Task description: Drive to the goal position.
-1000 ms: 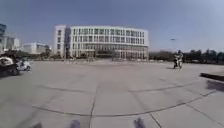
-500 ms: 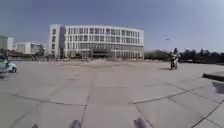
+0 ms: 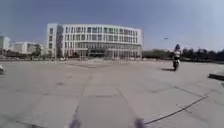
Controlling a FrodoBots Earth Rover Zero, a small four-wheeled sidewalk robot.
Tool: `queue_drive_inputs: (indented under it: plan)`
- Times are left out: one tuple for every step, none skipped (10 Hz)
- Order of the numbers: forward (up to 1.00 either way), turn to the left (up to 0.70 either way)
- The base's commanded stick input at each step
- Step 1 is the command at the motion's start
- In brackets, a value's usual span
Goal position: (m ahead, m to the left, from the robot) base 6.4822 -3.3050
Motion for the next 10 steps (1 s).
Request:
queue_drive_inputs:
  plan:
    - [1.0,-0.26]
    - [1.0,-0.4]
    - [1.0,-0.29]
    - [1.0,-0.11]
    - [1.0,-0.31]
    - [1.0,-0.36]
    - [1.0,-0.4]
    - [1.0,-0.4]
    - [1.0,-0.4]
    - [1.0,-0.4]
